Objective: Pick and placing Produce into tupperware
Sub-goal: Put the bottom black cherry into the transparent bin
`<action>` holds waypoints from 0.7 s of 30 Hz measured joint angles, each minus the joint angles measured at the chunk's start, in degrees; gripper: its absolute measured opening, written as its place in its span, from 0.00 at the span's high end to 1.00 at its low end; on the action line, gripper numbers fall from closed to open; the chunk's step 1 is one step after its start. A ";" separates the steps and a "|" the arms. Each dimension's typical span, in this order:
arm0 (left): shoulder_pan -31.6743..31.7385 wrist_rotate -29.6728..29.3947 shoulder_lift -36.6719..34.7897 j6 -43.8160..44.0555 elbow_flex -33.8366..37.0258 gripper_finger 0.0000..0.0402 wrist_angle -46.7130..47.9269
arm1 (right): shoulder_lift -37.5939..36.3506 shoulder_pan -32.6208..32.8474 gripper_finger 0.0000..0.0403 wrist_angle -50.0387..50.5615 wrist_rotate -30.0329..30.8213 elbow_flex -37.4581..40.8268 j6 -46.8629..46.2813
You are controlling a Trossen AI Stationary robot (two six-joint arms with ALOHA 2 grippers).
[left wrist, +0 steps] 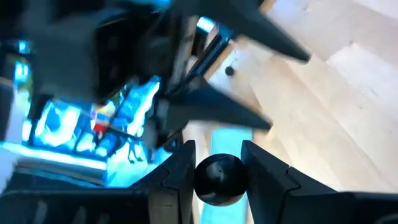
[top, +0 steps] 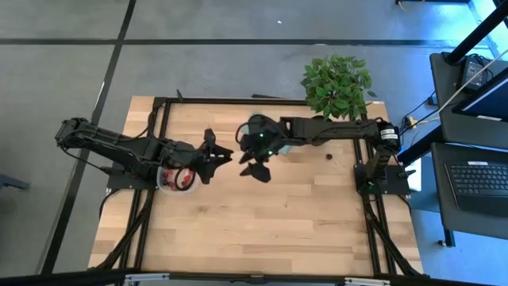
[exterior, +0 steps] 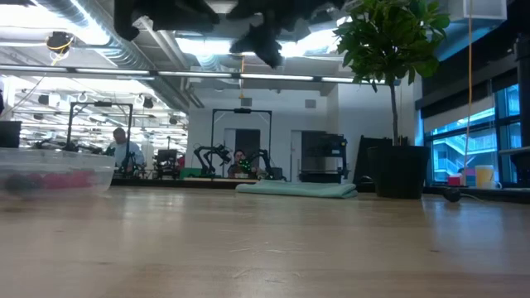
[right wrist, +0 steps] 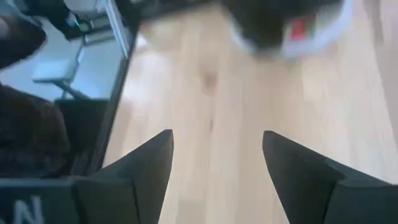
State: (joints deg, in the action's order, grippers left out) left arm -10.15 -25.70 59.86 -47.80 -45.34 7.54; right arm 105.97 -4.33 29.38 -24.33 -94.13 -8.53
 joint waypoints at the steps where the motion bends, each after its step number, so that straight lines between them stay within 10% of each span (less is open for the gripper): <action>1: 0.02 -0.60 -0.13 1.07 0.00 0.74 0.62 | 0.00 0.02 0.38 2.04 0.02 0.00 0.01; 21: 0.07 3.58 -3.00 77.60 0.93 0.74 53.04 | -0.07 2.82 0.38 8.80 8.89 0.00 1.76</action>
State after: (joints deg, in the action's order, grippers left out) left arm -10.09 -22.12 56.86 29.81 -44.41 60.59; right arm 105.91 -1.52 38.18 -15.44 -94.13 -6.77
